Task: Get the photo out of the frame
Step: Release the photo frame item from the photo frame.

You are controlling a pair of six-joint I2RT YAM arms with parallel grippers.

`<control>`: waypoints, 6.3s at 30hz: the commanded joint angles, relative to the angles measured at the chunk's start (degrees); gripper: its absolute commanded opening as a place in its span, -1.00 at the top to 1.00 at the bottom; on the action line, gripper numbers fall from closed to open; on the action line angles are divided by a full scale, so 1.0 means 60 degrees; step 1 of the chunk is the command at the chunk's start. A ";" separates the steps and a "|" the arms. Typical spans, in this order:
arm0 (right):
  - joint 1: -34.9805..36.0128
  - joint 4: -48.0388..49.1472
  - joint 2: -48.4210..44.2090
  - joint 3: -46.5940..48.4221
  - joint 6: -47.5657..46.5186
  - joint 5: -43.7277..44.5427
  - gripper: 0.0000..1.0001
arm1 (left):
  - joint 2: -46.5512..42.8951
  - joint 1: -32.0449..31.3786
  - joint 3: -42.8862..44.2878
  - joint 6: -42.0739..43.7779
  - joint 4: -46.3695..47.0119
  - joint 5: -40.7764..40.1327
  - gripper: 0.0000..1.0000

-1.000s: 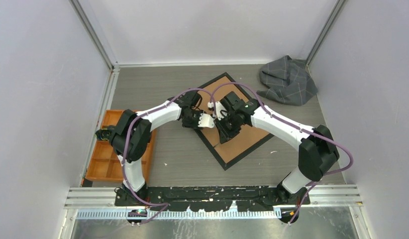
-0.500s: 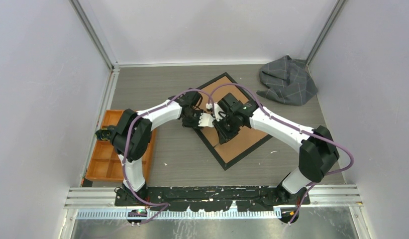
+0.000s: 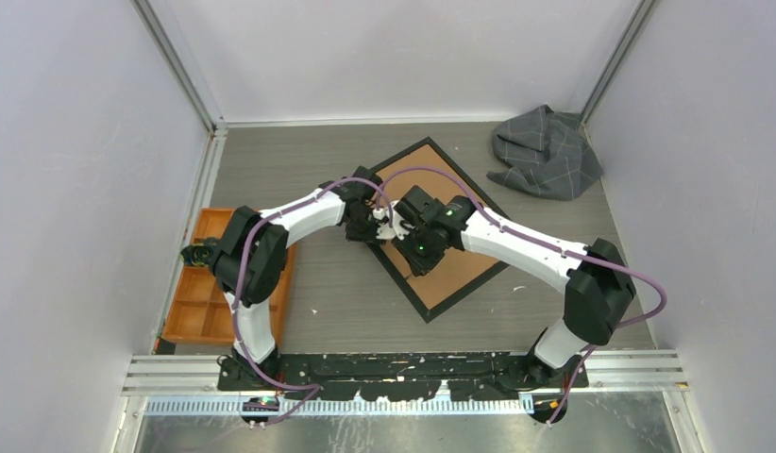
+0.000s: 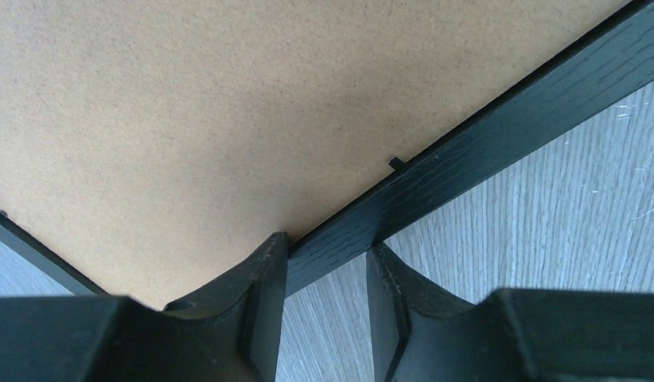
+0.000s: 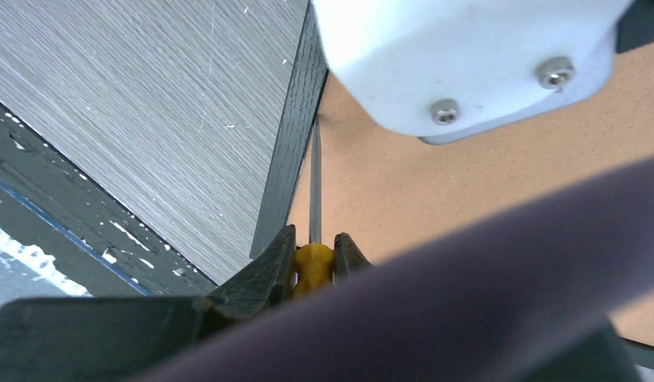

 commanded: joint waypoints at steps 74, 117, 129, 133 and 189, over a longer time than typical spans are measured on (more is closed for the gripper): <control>-0.3862 -0.0411 0.0739 0.0046 -0.2659 -0.4530 0.99 | -0.0824 0.0925 -0.1602 -0.2910 0.1708 0.2725 0.16; -0.3435 -0.0535 0.0882 -0.0106 -0.2936 -0.4777 0.99 | -0.1405 0.0852 -0.1733 -0.2881 0.1821 0.2841 -0.11; -0.3431 -0.0631 0.0922 -0.0110 -0.2986 -0.4808 0.99 | -0.2302 0.0786 -0.2405 -0.0905 0.2658 0.3409 -0.52; -0.3422 -0.0642 0.0907 -0.0157 -0.3003 -0.4862 0.99 | -0.2361 0.0714 -0.2604 0.0394 0.2806 0.3612 -0.61; -0.2127 -0.0712 -0.2047 0.0565 -0.1813 -0.2749 0.98 | -0.0454 0.0580 0.0225 -0.2634 -0.0447 0.2210 0.18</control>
